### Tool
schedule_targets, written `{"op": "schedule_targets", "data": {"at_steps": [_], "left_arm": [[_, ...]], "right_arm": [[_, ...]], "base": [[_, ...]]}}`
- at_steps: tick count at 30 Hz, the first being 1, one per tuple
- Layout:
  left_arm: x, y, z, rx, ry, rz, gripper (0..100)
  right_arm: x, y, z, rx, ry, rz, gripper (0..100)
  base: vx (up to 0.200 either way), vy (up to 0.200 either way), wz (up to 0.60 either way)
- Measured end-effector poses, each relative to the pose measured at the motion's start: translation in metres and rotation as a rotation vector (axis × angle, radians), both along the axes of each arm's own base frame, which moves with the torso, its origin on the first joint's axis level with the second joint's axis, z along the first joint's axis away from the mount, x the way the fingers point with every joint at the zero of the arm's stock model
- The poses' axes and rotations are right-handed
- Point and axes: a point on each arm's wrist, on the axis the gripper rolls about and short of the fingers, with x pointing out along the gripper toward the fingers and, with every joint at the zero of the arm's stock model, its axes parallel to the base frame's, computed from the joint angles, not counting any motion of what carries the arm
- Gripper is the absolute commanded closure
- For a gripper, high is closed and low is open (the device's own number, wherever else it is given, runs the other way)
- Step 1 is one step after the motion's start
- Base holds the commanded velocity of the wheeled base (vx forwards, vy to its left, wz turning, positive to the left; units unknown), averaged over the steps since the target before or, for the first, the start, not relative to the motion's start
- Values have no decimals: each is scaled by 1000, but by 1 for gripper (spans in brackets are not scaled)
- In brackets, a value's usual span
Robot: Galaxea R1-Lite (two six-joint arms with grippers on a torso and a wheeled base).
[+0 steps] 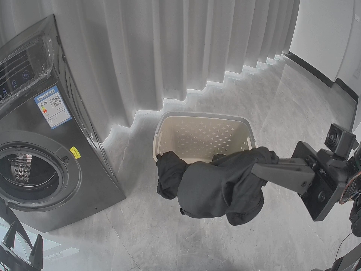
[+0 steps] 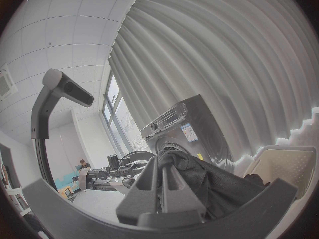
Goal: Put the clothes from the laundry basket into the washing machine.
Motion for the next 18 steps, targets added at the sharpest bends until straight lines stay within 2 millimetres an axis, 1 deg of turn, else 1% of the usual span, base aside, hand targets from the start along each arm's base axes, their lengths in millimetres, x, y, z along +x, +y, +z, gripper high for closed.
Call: {"op": "schedule_targets", "data": {"at_steps": [6, 12, 18], "left_arm": [[0, 0, 0, 0, 0, 0, 0], [0, 0, 0, 3, 0, 1, 0], [0, 0, 0, 5, 0, 2, 0]], "right_arm": [[0, -2, -3, -7, 16, -1, 100], [4, -4, -6, -13, 30, -32, 100], [6, -3, -15, -36, 65, -37, 100]], "base": [[0, 0, 0], [0, 0, 0], [0, 0, 0]]}}
